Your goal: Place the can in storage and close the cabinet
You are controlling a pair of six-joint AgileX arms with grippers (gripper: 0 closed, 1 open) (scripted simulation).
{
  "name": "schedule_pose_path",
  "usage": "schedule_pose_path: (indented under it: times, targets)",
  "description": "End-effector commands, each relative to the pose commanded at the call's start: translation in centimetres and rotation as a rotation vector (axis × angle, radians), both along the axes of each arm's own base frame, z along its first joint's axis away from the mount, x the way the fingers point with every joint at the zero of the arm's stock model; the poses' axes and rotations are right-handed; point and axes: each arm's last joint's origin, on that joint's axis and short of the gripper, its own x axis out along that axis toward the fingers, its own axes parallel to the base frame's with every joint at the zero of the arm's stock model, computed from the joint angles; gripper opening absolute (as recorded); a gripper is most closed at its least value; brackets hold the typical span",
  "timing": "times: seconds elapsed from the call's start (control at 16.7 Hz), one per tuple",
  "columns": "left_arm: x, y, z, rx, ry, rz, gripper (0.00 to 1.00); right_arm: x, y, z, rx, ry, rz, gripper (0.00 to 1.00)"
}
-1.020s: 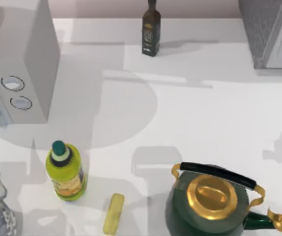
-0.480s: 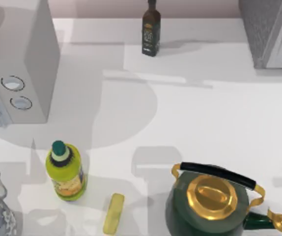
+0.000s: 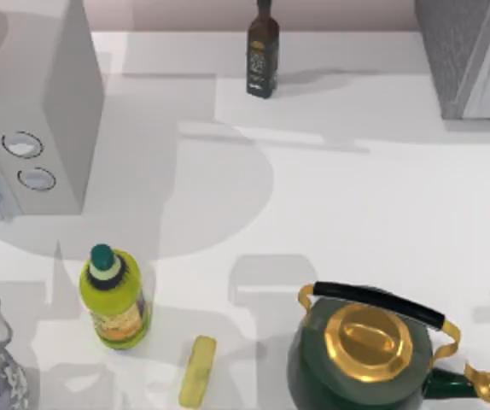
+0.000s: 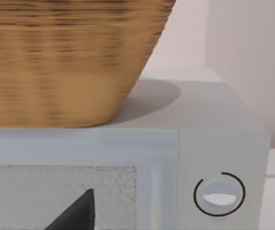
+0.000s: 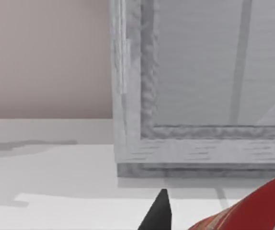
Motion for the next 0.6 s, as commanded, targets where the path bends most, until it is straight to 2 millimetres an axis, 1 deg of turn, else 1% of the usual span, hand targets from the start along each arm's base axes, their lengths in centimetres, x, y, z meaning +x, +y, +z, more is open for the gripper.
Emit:
schedule_pose_path:
  times: [0.12, 0.24, 0.36, 0.48, 0.6]
  targets:
    - [0.0, 0.0, 0.0, 0.0, 0.0, 0.0, 1.0, 0.1, 0.1, 1.8, 0.0, 0.02, -0.001, 0.0]
    - [0.0, 0.0, 0.0, 0.0, 0.0, 0.0, 1.0, 0.4, 0.2, 4.6, -0.001, 0.038, -0.001, 0.0]
    - [0.0, 0.0, 0.0, 0.0, 0.0, 0.0, 1.0, 1.1, 0.4, 8.4, -0.003, 0.046, -0.002, 0.0]
    - [0.0, 0.0, 0.0, 0.0, 0.0, 0.0, 1.0, 2.2, 0.7, 13.0, -0.004, 0.043, -0.002, 0.0]
    - [0.0, 0.0, 0.0, 0.0, 0.0, 0.0, 1.0, 3.7, 1.1, 17.8, -0.005, 0.033, -0.003, 0.0]
